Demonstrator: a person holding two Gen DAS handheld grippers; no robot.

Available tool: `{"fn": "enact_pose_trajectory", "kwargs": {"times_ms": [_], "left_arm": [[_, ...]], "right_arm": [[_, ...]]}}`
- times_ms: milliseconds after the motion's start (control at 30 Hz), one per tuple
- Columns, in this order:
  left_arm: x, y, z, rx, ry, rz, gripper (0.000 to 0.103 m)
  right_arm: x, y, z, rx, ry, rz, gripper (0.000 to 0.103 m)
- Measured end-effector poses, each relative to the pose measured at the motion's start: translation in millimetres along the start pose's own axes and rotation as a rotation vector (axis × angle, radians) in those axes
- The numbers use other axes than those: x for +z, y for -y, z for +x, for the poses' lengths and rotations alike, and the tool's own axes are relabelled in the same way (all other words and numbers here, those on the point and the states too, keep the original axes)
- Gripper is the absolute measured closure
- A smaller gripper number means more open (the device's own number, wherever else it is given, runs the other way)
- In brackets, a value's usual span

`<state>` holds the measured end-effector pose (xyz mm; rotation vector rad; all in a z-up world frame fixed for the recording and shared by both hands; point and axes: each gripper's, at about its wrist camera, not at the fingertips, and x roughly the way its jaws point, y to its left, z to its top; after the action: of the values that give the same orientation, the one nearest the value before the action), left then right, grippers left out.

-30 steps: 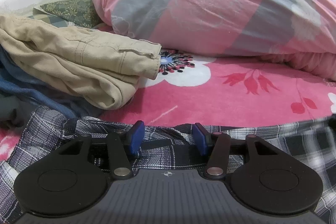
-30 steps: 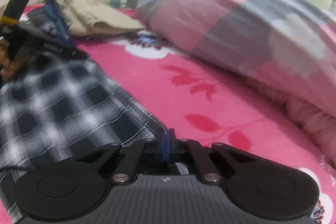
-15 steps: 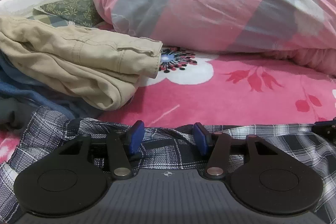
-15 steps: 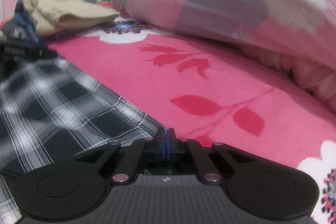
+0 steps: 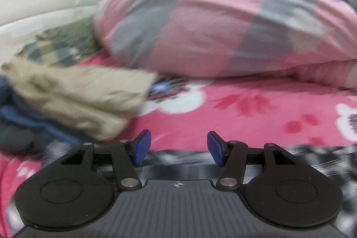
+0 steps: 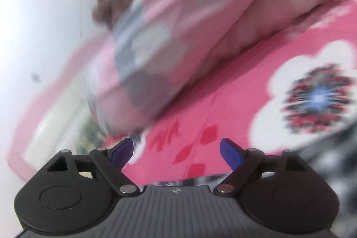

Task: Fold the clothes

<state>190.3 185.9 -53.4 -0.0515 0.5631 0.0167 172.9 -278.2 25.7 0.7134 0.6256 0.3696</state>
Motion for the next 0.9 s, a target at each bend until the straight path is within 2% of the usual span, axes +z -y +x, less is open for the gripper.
{"fn": "enact_pose_trajectory", "kwargs": {"times_ms": [67, 200, 300, 400, 500, 633, 733, 900], "left_arm": [[2, 25, 1, -0.039, 0.001, 0.013, 0.046], [5, 73, 5, -0.109, 0.002, 0.038, 0.047], [-1, 98, 22, -0.084, -0.006, 0.042, 0.047], [1, 107, 32, -0.064, 0.019, 0.025, 0.047], [2, 109, 41, -0.081, 0.034, 0.003, 0.047], [-5, 105, 51, -0.152, 0.015, -0.02, 0.047], [-9, 93, 59, -0.205, -0.006, -0.109, 0.047], [-11, 76, 64, -0.276, -0.025, -0.222, 0.047]], "right_arm": [[-13, 9, -50, -0.023, 0.049, -0.006, 0.015], [-53, 14, -125, -0.189, 0.087, -0.147, 0.016], [-68, 15, -154, -0.338, 0.129, -0.281, 0.02], [-59, 19, -163, -0.41, 0.151, -0.375, 0.027], [-36, 20, -140, -0.406, 0.121, -0.461, 0.033], [-12, 22, -64, -0.332, 0.007, -0.665, 0.036], [-1, 21, 16, -0.237, -0.123, -0.779, 0.038], [-14, 4, 113, -0.089, -0.349, -0.911, 0.041]]}}
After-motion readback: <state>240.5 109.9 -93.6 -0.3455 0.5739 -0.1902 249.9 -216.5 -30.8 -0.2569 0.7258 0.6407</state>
